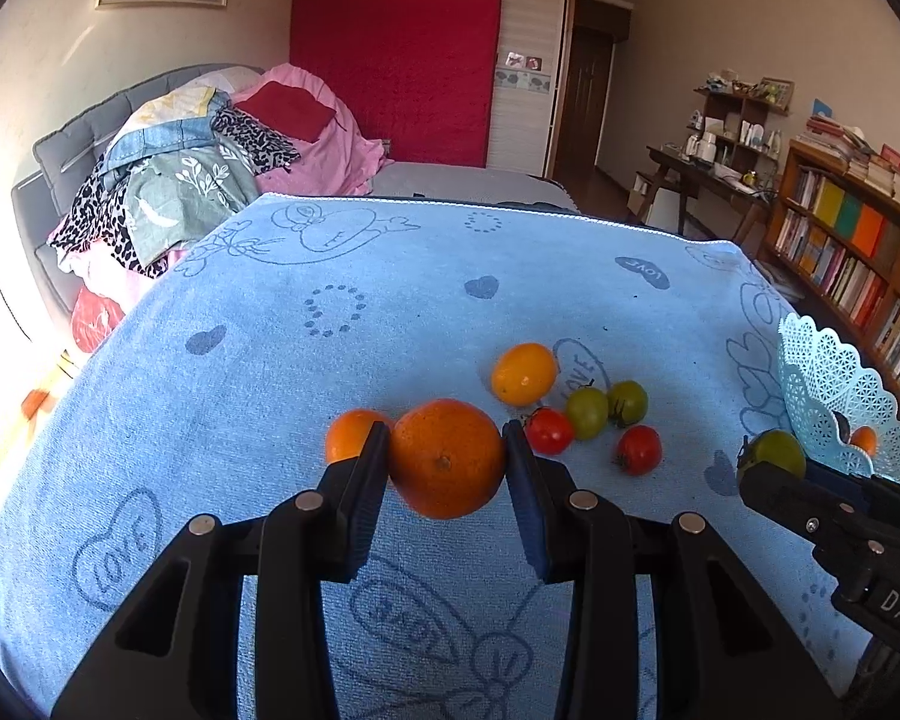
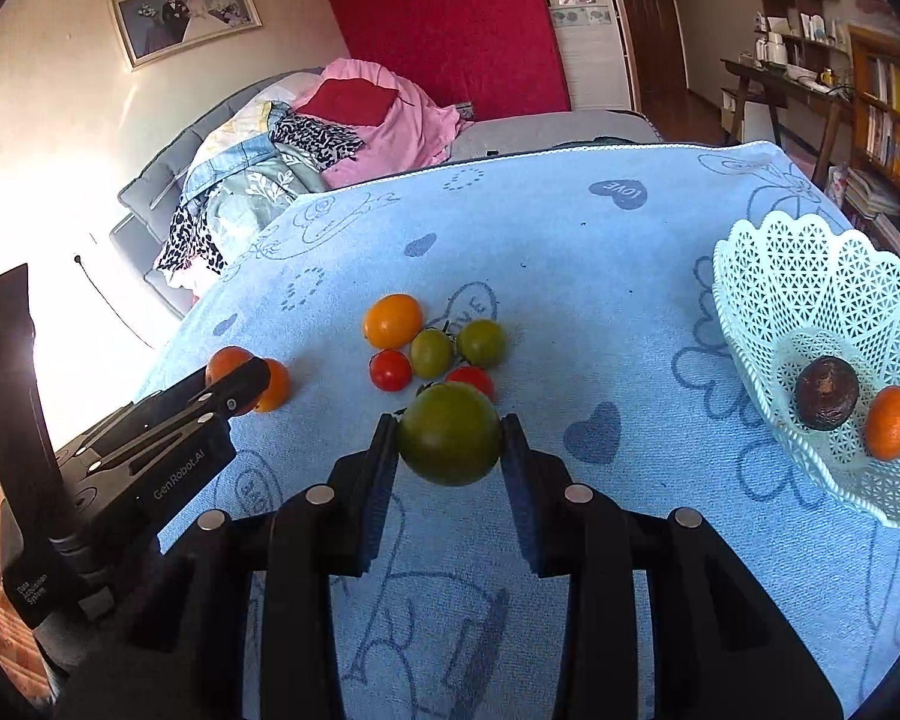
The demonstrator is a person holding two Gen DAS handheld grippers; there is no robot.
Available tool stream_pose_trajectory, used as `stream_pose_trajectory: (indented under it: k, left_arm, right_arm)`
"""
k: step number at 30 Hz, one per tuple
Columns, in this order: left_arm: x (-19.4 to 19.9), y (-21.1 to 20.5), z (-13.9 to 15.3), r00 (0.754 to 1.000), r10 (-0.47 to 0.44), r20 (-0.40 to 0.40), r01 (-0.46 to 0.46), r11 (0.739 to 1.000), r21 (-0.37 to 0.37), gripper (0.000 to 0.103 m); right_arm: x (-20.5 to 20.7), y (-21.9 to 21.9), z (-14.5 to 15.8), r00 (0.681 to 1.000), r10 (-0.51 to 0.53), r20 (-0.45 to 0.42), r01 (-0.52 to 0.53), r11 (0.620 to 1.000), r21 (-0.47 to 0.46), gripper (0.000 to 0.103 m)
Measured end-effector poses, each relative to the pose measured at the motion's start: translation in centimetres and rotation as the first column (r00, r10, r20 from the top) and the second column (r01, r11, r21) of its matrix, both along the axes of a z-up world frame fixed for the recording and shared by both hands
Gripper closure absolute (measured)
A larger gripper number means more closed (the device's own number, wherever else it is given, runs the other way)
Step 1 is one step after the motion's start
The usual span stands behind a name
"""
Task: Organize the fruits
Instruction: 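Grasp the green tomato with the right gripper while the left gripper holds the orange, then carry the green tomato into the basket and open the right gripper while the left carries the orange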
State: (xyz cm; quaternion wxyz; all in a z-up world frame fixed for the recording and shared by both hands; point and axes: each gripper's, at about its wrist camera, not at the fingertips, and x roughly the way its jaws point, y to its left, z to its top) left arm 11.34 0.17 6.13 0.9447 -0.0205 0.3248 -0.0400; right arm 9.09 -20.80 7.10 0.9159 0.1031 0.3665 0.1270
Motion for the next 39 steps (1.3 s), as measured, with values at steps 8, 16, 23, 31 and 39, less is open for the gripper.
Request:
stream_pose_trajectory:
  k: [8, 16, 23, 31, 39]
  left_arm:
    - [-0.9, -1.7, 1.4, 0.999, -0.044, 0.020, 0.044, 0.999, 0.005, 0.064]
    - [-1.7, -4.3, 2.7, 0.994, -0.100, 0.043, 0.099, 0.995, 0.023, 0.064]
    - [-2.4, -7.2, 3.5, 0.985, -0.161, 0.058, 0.158, 0.986, 0.048, 0.064]
    - [-3.0, -11.3, 3.9, 0.969, -0.238, 0.059, 0.233, 0.969, 0.088, 0.064]
    - [-3.5, -16.1, 4.3, 0.939, -0.340, 0.055, 0.334, 0.937, 0.102, 0.064]
  right_arm:
    - [-1.9, -3.7, 2.0, 0.996, -0.075, 0.058, 0.074, 0.997, 0.021, 0.067]
    - [-4.0, -9.0, 3.4, 0.975, -0.196, 0.103, 0.191, 0.980, 0.058, 0.067]
    - [-5.6, -14.1, 3.6, 0.944, -0.308, 0.116, 0.299, 0.950, 0.090, 0.067]
    - [-6.6, -18.6, 3.1, 0.911, -0.402, 0.096, 0.390, 0.912, 0.124, 0.067]
    - [-6.3, -21.0, 2.2, 0.894, -0.446, 0.052, 0.437, 0.891, 0.125, 0.067]
